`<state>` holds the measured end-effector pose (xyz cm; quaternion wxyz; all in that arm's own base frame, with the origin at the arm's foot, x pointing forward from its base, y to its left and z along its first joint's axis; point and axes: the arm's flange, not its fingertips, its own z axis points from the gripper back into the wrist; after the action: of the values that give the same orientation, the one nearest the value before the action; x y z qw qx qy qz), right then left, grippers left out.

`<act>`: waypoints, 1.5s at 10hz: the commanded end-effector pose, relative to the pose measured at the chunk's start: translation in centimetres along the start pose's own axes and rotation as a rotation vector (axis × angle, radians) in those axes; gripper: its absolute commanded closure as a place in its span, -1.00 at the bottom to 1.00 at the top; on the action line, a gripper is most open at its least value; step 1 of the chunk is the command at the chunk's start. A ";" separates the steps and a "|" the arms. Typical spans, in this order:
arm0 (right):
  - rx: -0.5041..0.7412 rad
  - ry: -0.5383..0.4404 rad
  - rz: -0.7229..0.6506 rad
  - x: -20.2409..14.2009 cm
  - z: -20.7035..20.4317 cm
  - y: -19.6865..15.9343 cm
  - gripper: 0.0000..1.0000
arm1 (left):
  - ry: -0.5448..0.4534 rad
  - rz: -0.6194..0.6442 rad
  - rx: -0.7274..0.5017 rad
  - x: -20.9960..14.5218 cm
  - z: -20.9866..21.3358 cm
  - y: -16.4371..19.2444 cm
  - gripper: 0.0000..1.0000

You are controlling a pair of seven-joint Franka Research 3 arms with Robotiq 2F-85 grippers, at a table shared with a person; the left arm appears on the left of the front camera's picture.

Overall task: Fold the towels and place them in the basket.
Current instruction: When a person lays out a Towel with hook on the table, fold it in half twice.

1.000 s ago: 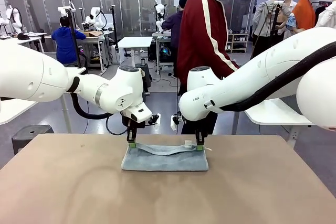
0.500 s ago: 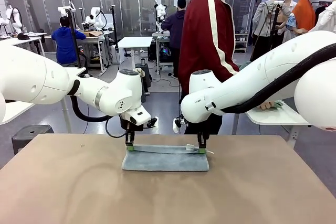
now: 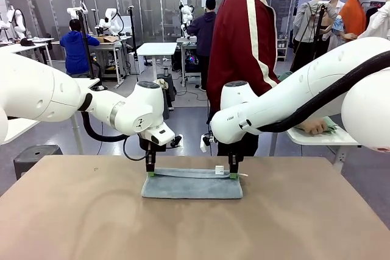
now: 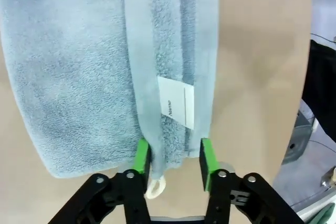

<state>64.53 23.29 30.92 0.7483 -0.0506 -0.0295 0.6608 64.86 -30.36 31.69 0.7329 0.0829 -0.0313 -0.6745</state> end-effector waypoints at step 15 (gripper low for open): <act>0.162 -0.187 -0.475 -8.9 12.1 6.5 -1.00 | -0.316 0.035 0.041 -16.4 8.9 -2.2 -1.00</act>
<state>56.57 17.78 40.58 0.8521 0.0334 -0.0697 0.5177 61.04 -17.48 39.99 0.7530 0.0182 -0.1741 -0.6343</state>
